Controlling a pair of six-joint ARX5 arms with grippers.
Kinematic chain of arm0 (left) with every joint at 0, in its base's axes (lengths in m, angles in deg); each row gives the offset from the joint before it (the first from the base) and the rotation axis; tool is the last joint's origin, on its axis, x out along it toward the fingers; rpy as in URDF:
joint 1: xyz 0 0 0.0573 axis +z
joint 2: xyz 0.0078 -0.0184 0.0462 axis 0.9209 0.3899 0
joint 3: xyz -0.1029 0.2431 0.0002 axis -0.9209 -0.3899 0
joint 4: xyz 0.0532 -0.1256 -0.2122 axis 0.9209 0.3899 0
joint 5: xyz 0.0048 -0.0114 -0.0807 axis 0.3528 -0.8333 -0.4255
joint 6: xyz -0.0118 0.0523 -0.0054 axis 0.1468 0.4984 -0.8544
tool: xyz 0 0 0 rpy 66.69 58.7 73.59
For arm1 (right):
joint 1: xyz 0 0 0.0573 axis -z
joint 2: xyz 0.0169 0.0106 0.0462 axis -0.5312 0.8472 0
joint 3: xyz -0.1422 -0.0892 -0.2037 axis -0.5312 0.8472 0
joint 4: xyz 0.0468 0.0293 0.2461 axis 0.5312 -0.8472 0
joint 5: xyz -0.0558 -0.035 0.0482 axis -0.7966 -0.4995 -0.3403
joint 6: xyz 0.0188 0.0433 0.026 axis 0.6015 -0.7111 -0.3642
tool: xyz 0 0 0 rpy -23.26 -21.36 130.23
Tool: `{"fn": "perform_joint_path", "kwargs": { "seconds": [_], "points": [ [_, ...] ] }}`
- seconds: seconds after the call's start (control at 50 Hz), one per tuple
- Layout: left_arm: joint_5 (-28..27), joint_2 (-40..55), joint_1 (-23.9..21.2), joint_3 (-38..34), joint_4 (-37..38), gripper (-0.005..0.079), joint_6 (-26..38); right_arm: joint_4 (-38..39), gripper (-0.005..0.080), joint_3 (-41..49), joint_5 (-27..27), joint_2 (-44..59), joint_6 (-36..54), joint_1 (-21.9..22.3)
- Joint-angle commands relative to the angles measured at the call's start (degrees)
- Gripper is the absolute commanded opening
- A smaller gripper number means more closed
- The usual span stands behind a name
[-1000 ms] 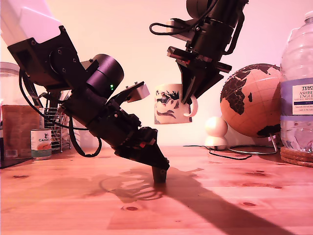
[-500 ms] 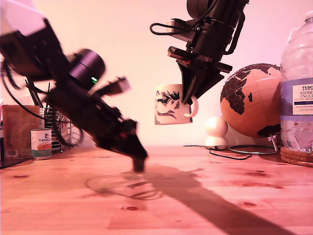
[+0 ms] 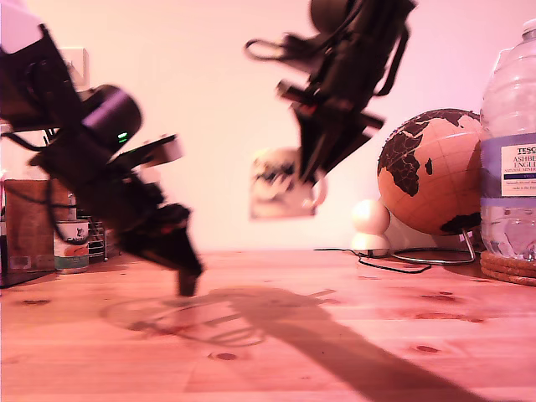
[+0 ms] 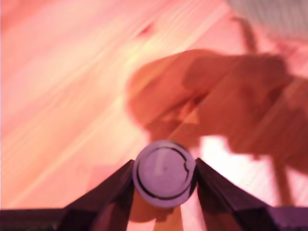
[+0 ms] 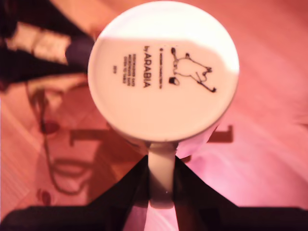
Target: Lift the coffee cup and remove the coffee capsule that is hidden under it
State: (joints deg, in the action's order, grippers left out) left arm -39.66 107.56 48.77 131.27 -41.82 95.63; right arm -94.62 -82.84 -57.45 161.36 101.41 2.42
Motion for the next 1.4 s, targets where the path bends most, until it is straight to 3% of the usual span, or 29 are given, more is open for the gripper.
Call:
{"fn": "perform_joint_path", "kwargs": {
  "seconds": [0.0, 0.3, 1.24, 1.38],
  "points": [
    [0.0, -0.5, 0.6, -0.2, 0.5, 0.015, 1.6, 1.4, -0.0013, -0.5, 0.4, 2.1, 0.3, -1.2],
    [0.0, -0.5, 2.8, -0.2, 2.0, 0.015, 2.2, 2.6, -0.0013, -0.5, 0.4, 4.5, 0.3, -1.6],
    [-0.1, -0.5, 2.8, -0.2, 1.9, 0.015, 2.2, 2.4, -0.0012, -0.5, 0.3, 8.6, 0.2, -2.1],
    [-0.1, -0.5, 2.8, -0.2, 1.9, 0.015, 2.2, 1.0, 0.0044, -0.5, 0.3, 8.6, 0.1, -2.1]
  ]
}}
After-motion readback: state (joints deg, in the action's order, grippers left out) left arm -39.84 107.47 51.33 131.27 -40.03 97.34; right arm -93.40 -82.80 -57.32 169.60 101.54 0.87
